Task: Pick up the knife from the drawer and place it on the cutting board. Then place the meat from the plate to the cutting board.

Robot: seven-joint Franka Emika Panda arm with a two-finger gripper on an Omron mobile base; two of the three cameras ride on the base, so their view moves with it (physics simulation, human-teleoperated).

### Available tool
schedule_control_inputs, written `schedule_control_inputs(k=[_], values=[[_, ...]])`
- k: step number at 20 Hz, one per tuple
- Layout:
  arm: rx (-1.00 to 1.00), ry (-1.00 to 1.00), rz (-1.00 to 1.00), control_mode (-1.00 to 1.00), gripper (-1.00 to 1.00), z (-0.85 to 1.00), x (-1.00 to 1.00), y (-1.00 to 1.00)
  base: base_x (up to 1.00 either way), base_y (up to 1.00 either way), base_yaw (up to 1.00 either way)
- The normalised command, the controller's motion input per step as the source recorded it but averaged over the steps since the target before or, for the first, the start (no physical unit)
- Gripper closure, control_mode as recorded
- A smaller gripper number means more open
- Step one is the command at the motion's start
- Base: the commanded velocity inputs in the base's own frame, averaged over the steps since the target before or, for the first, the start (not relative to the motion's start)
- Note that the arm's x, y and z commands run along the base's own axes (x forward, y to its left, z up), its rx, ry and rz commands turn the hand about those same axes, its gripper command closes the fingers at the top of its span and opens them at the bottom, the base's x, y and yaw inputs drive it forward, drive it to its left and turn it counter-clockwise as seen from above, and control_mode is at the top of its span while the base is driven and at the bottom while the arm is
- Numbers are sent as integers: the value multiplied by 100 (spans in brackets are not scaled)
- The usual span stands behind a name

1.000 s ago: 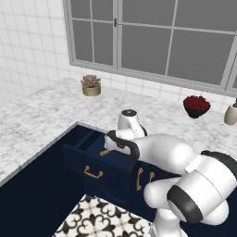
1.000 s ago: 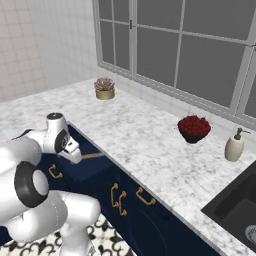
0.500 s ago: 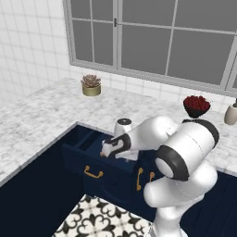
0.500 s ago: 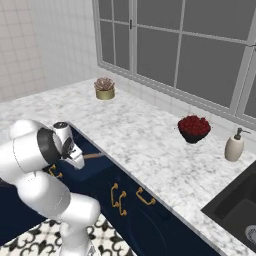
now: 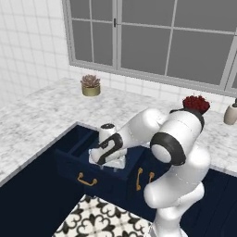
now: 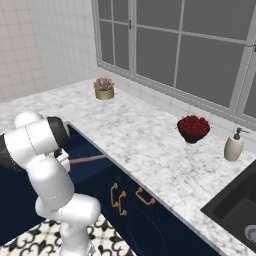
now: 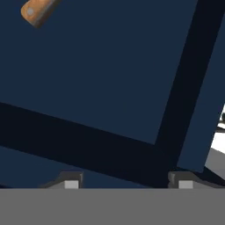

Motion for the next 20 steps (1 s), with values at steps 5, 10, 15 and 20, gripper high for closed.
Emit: schedule_control_inputs(k=[5, 10, 15, 20], values=[[0, 3, 0, -100, -100, -41, -100, 100, 0, 0, 0], [2, -3, 0, -100, -100, 10, -100, 44, 0, 0, 0], [8, -17, -2, -100, -100, 83, -54, 0, 0, 0, 0], [8, -9, -9, -100, -100, 89, 2, -26, 0, 0, 0]])
